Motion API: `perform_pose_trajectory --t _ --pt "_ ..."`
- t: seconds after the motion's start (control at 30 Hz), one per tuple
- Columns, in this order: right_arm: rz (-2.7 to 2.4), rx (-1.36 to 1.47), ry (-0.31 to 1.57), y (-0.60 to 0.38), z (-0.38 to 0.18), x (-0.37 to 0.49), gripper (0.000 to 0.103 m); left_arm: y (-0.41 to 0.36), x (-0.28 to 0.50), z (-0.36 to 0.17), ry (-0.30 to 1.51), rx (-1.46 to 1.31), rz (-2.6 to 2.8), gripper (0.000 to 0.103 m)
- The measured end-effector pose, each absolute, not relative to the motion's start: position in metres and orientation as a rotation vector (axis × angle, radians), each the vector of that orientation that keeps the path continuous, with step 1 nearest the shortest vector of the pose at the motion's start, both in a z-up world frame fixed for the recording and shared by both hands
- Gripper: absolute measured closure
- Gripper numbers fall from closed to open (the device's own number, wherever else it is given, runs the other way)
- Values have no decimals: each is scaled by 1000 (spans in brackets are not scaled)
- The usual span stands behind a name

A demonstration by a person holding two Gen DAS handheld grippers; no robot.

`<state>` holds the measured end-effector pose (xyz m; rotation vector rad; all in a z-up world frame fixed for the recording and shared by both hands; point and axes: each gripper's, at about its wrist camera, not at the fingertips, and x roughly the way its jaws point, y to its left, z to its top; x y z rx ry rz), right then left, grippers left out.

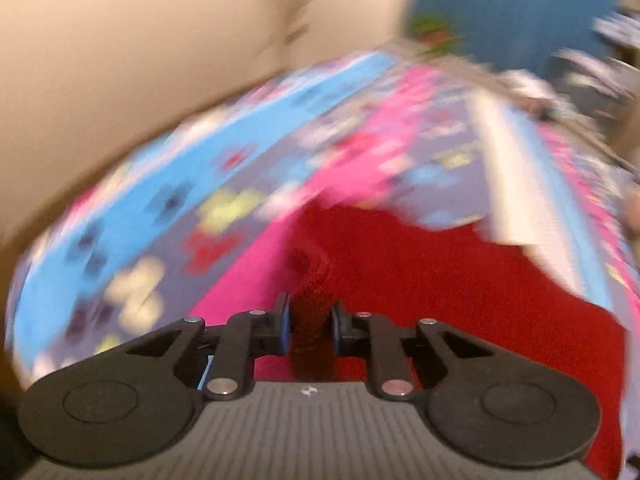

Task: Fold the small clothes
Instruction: 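Grasp the sweater edge with both tools and fold it over the stack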

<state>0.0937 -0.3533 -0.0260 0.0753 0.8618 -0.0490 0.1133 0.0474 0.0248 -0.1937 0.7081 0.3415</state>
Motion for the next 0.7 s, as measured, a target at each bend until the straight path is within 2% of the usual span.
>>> perform_pose_trajectory --t 0.1,0.2,0.3,0.43,0.5,0.57,0.63,0.7 --pt "-110 134 829 -367 -22 94 73 -31 124 54 629 -19 158 83" --pt "-177 199 785 -383 -17 95 73 -110 128 56 606 111 -31 84" --pt "-281 277 713 -405 -11 90 73 -191 118 29 621 279 -239 84" --pt "-419 362 645 -439 -9 79 73 -263 94 -35 746 461 -503 82" --pt "-429 391 642 -448 -12 77 73 -273 80 -53 727 539 -542 74" --pt "-403 410 648 -451 -15 75 73 -268 70 -51 686 545 -586 54" --pt "-344 425 648 -448 -17 75 72 -251 67 -38 676 475 -645 49" --pt "-260 442 641 -442 -16 78 72 -231 62 -21 640 417 -663 49"
